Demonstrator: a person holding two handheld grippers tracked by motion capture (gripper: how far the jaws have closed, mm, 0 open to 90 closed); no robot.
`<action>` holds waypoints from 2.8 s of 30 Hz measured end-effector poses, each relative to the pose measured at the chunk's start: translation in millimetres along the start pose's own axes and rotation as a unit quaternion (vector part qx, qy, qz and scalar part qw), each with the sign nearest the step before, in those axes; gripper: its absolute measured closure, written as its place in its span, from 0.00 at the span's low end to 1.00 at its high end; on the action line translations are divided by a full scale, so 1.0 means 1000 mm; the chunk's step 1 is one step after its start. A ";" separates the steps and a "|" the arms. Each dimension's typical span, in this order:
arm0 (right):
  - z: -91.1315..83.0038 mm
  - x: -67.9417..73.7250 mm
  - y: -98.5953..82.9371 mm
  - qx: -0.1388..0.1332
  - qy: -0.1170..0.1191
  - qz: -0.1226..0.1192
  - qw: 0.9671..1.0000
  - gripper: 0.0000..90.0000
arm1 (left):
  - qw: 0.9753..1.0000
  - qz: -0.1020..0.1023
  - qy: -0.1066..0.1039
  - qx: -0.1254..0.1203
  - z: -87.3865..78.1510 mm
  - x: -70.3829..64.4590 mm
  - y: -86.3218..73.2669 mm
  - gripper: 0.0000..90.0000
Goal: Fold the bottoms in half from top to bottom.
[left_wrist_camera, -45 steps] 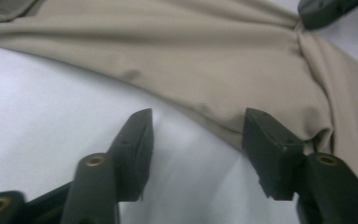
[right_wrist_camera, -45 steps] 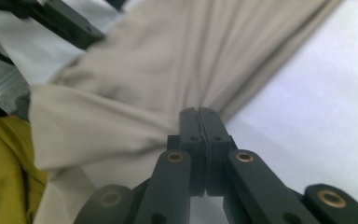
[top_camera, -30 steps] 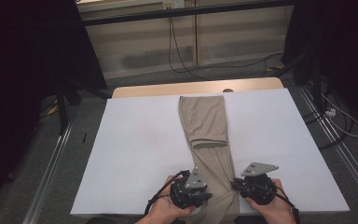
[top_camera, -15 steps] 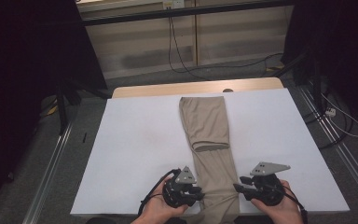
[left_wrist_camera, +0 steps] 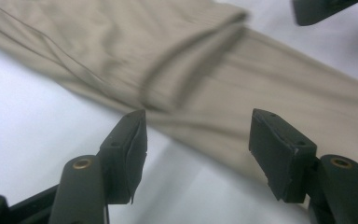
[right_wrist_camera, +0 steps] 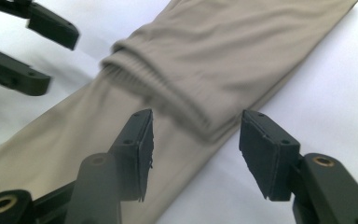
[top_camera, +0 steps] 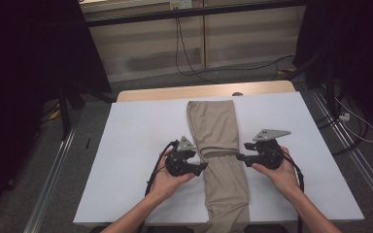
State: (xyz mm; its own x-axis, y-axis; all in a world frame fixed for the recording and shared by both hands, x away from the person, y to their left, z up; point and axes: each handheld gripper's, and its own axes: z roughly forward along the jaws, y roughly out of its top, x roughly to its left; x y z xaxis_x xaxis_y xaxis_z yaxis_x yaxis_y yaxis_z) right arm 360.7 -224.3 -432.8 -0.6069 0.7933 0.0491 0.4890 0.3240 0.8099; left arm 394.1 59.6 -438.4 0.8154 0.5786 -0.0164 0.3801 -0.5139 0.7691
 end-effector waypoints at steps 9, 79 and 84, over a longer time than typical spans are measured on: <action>0.033 -0.007 0.007 0.006 0.012 -0.026 1.000 0.48 | 0.999 -0.036 0.010 0.013 0.033 0.026 0.010 0.50; -0.084 0.086 -0.056 0.021 0.109 -0.002 0.994 0.36 | 0.991 0.019 -0.132 0.012 -0.071 -0.080 -0.035 0.34; -0.076 0.061 -0.032 -0.008 0.079 0.000 0.997 0.33 | 0.997 0.016 -0.075 -0.018 -0.065 -0.044 -0.017 0.27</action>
State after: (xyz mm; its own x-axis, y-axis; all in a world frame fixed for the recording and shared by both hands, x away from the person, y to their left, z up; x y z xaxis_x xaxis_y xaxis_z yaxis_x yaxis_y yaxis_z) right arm 261.0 -225.6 -411.1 -0.6981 0.7021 0.1402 0.4804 0.3140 0.8189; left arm 323.6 83.5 -409.1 0.8841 0.4598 -0.0835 0.3385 -0.5068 0.7928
